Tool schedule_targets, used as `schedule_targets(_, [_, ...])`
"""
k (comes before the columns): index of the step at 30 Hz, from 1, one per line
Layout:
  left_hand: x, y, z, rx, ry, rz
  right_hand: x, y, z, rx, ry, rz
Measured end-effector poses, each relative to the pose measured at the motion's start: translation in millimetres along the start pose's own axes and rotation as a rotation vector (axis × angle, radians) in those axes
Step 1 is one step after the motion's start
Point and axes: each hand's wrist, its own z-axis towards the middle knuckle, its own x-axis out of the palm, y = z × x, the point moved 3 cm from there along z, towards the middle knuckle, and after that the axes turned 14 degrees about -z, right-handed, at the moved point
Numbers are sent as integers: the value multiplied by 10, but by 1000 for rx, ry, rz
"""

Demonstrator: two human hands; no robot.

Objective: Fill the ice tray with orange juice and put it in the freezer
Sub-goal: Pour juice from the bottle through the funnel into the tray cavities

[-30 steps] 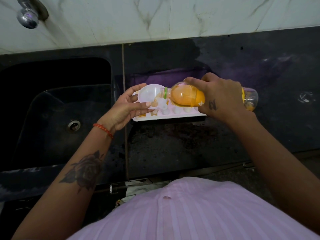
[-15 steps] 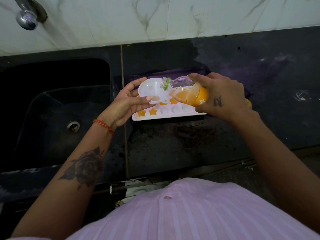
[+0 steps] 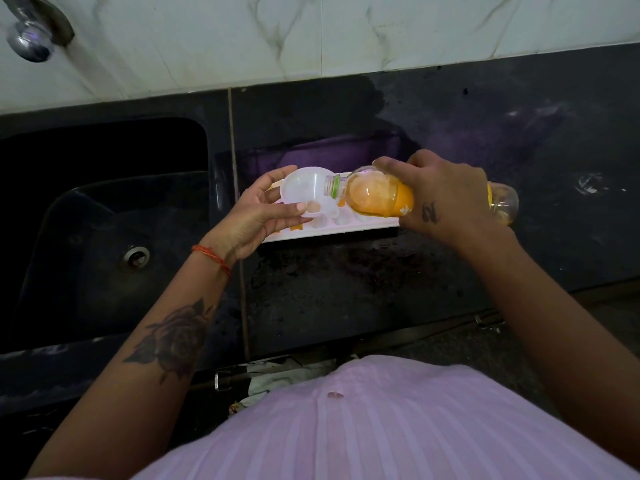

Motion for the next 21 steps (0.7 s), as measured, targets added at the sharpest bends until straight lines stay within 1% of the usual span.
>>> schedule_targets(10, [40,-15,-1,3,-21,-1,-9,-8,66,-23,-11,-18])
schedule_targets(21, [58,-34,21,8,-6,-24,38,-47,43,29,16,131])
